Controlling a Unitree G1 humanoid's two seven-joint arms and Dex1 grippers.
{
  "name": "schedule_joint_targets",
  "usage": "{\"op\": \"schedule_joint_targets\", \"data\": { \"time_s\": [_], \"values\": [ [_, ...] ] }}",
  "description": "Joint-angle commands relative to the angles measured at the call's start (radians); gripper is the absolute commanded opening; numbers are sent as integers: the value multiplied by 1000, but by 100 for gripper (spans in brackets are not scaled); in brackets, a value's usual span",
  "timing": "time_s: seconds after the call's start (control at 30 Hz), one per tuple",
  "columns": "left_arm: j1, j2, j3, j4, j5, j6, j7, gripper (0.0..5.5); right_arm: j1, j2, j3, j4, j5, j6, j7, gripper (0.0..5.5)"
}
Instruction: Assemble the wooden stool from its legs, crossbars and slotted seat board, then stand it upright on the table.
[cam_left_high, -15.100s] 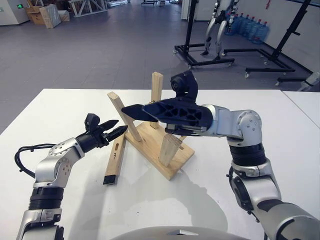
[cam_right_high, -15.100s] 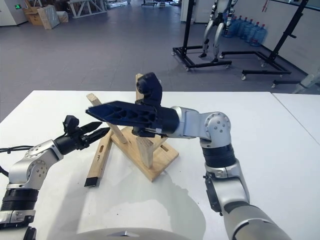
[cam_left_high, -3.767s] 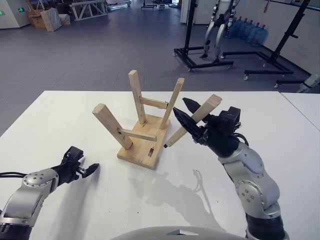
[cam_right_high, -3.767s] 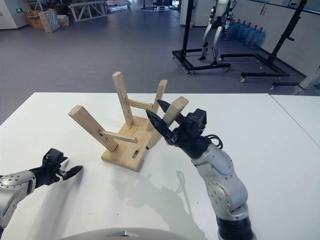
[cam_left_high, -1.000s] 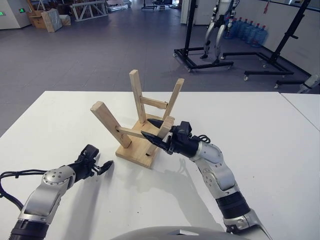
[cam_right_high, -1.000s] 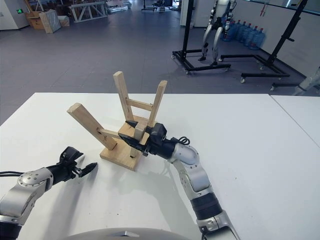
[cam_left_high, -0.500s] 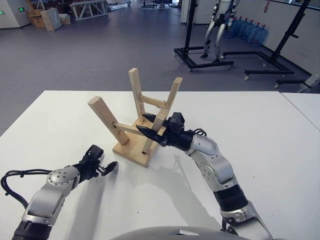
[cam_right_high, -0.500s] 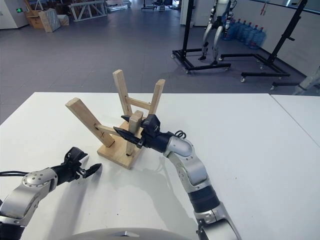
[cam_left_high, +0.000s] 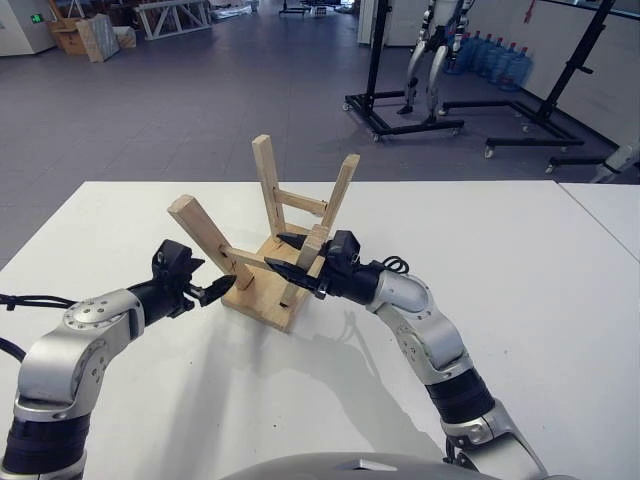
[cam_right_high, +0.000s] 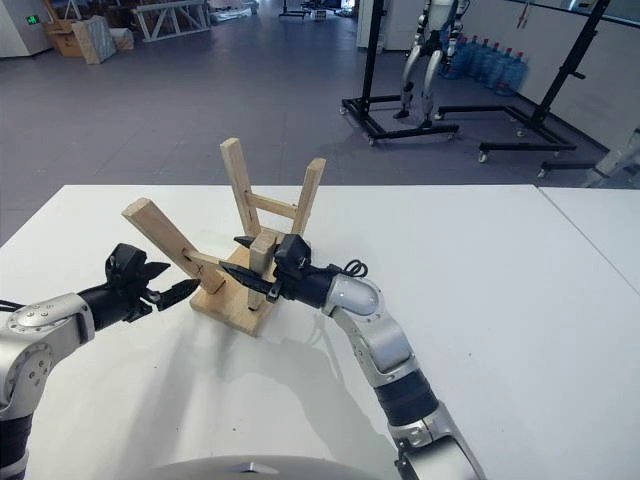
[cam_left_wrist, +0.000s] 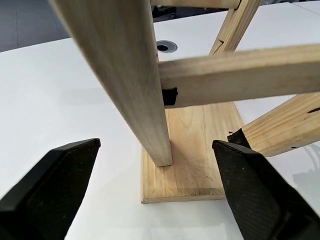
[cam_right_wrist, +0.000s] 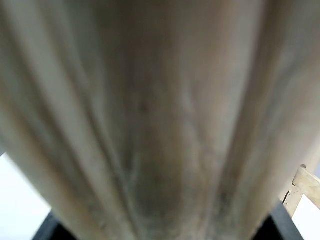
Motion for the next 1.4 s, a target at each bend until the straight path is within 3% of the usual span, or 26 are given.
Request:
{"op": "schedule_joint_targets", "data": {
  "time_s": [0.03,0.27,0.6,0.8,0.93,1.13,1.23,1.4],
  "values": [
    [-20,10,0,-41,-29,52,10,412,0,-8,17,20,-30,15,-5,204],
    [-24,65,48,-72,-100,113,-15,412,-19,4,10,33,-22,35,-23,204],
    [62,160,-19,-85,-52,121,-21,412,-60,8,20,57,-41,110,-53,204],
    [19,180,108,-127,-184,219,-69,412,-60,8,20,52,-43,140,-67,204],
    [-131,127,243,-131,-372,324,-42,412,-64,11,18,52,-45,153,-69,204],
    [-430,71,440,32,-917,352,216,412,-58,10,14,51,-47,152,-71,204],
    [-459,83,390,90,-1234,193,450,412,-56,9,12,50,-48,149,-72,204],
    [-391,15,236,98,-1467,-33,745,412,-57,11,13,49,-47,146,-72,204]
  ]
}}
